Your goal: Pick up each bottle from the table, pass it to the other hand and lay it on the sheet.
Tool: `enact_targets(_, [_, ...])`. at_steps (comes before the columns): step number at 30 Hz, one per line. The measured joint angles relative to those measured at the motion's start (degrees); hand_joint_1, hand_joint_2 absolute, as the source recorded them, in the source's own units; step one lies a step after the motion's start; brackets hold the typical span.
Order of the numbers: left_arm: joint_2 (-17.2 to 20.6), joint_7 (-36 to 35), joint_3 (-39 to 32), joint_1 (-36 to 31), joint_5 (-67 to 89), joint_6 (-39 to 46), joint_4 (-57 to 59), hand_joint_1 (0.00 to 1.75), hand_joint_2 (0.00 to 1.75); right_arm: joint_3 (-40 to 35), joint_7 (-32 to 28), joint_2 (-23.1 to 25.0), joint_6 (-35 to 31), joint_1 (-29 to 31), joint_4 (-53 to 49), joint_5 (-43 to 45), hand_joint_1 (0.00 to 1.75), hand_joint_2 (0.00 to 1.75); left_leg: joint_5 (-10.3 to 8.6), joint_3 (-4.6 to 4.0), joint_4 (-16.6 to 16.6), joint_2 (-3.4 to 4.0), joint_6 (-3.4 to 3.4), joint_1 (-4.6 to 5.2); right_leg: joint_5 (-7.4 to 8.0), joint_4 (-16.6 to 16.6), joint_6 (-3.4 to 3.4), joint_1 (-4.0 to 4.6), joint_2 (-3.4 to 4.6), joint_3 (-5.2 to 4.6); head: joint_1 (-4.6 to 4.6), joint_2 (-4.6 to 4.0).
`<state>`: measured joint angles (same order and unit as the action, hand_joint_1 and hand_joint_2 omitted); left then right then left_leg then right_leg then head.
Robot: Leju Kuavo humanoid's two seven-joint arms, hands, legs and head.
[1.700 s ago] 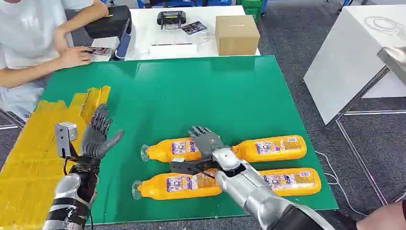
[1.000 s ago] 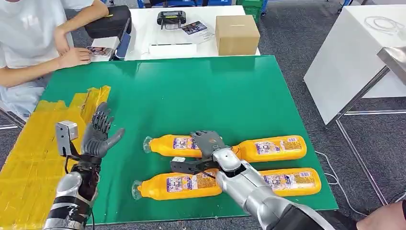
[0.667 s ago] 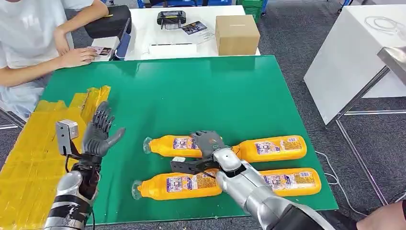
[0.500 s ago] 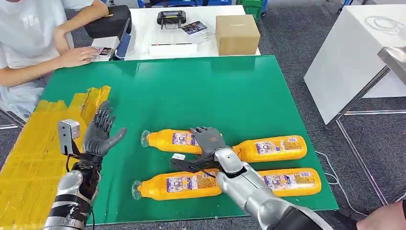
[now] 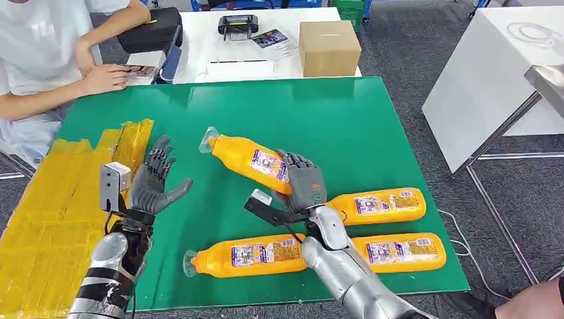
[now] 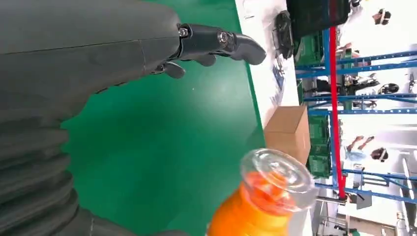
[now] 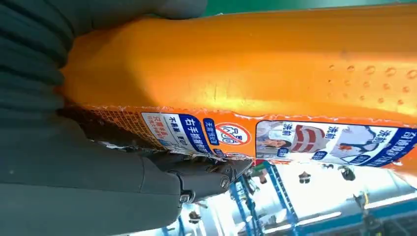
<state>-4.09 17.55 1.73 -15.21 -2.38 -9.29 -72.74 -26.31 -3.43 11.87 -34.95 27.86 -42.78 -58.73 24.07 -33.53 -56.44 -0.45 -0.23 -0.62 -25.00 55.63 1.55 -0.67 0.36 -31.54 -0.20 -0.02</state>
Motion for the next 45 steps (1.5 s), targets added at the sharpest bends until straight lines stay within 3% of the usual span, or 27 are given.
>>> enact_targets(10, [-0.11, -0.13, 0.83, -0.11, 0.00, -0.28, 0.00, 0.00, 1.75, 2.07, -1.79, 0.42, -0.44, -1.16, -2.16, 1.06, 1.75, 1.75, 0.00, -0.01, 0.00, 0.01, 0.00, 0.00, 0.00, 0.00, 0.00, 0.01, 0.00, -0.02, 0.02, 0.00])
enact_targets(16, [-0.13, -0.04, 3.80, -0.66, -3.26, -7.56, 0.13, 0.00, 1.75, 3.32, -14.38, 1.88, 8.99, -3.11, -5.44, 16.59, 1.75, 1.75, 0.00, -0.02, 0.00, 0.01, 0.00, 0.00, 0.00, 0.00, 0.00, 0.00, 0.00, -0.02, 0.00, 0.00])
enact_targets(22, [-0.13, 0.04, 5.09, -1.08, -4.15, -8.76, 0.37, 0.00, 1.75, 4.00, -15.54, 2.34, 10.31, -3.65, -7.10, 18.51, 1.75, 1.75, 0.00, -0.01, 0.00, 0.01, 0.00, 0.00, 0.00, 0.00, 0.00, 0.01, 0.00, -0.02, 0.00, 0.00])
enact_targets(32, [-0.11, 1.25, 9.83, -1.13, -7.60, -12.87, 0.57, 0.00, 1.75, 4.07, -20.39, 3.50, 21.81, -4.61, -8.76, 29.39, 1.75, 1.75, 0.00, -0.03, 0.00, 0.00, 0.00, 0.00, 0.00, 0.00, 0.00, 0.00, 0.00, -0.02, 0.00, 0.00])
enact_targets(45, [0.04, 1.84, 13.00, -1.12, -8.59, -13.51, 0.04, 0.00, 1.75, 3.15, -20.92, 3.63, 22.77, -4.83, -8.76, 31.01, 1.75, 1.75, 0.00, -0.03, 0.00, 0.00, 0.00, 0.00, 0.00, 0.00, 0.00, 0.01, -0.01, -0.01, 0.00, 0.00])
